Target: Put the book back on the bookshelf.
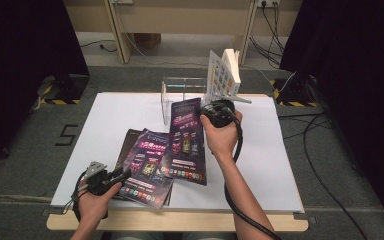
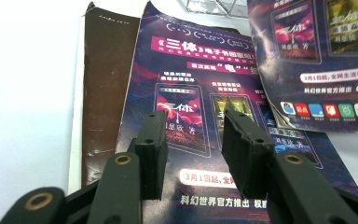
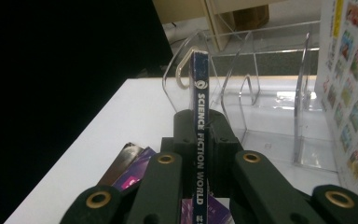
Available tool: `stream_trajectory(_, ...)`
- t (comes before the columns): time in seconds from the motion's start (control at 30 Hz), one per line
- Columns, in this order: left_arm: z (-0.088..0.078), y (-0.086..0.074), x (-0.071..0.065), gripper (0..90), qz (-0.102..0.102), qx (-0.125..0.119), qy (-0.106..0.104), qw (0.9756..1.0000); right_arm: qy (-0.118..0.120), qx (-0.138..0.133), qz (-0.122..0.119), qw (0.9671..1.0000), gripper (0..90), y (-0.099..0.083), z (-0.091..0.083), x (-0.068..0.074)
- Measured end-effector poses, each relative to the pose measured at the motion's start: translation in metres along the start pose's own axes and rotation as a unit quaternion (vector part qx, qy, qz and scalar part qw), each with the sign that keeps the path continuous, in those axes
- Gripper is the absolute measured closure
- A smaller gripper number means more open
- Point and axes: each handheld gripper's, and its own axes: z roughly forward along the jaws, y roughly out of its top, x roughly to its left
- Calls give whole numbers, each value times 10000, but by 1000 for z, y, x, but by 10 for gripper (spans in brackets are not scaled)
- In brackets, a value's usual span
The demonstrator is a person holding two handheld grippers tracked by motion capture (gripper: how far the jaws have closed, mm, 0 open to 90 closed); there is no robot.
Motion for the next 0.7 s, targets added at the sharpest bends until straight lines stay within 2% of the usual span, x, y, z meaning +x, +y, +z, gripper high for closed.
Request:
stream_trajectory(0.4,0,-1,-1,604,15,15,-43,10000,-143,-301,-78,9994,850,15,-14,-1)
stream_trajectory(0.7,0,-1,0,603,14,-14,-33,10000,-322,-632,-188,9973,850,32,-24,0)
